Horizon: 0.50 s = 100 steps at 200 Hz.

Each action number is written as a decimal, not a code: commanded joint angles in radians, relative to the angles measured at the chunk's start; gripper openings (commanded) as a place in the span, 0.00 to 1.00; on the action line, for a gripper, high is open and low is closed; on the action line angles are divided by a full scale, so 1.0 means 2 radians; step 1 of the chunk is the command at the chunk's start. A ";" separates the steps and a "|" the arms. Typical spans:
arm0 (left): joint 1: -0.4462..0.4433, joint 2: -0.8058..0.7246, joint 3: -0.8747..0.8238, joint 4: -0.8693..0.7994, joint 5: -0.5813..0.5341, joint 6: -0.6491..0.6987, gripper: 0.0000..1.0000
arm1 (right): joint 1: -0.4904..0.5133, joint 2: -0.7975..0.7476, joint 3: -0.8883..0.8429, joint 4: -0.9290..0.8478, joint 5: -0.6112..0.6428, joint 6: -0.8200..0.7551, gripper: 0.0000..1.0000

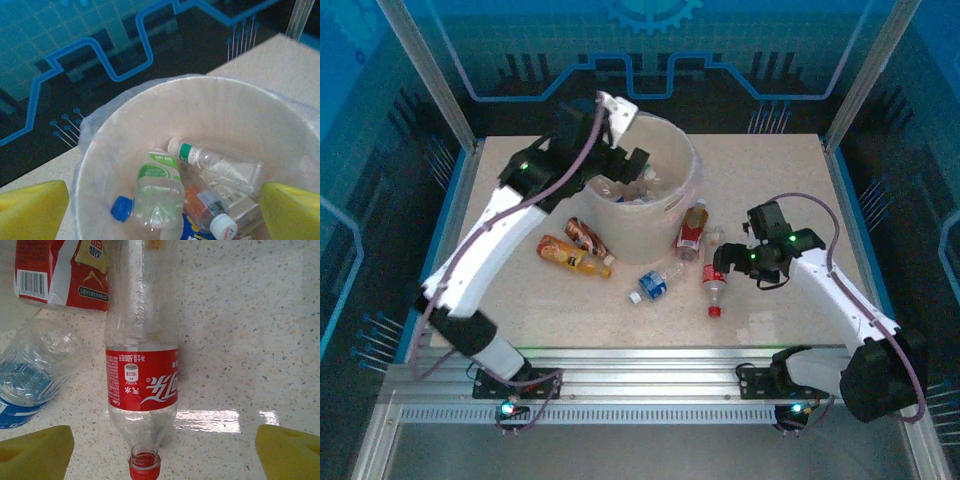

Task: Put the plastic bottles in the bin

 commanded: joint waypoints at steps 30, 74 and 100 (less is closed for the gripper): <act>0.002 -0.157 -0.200 0.209 -0.027 -0.109 0.99 | 0.017 0.036 0.028 -0.011 0.002 -0.012 0.90; 0.002 -0.247 -0.329 0.276 -0.112 -0.145 0.99 | 0.021 0.087 0.050 -0.002 0.012 -0.018 0.90; 0.002 -0.284 -0.381 0.286 -0.147 -0.161 0.99 | 0.021 0.115 0.065 0.009 0.012 -0.022 0.90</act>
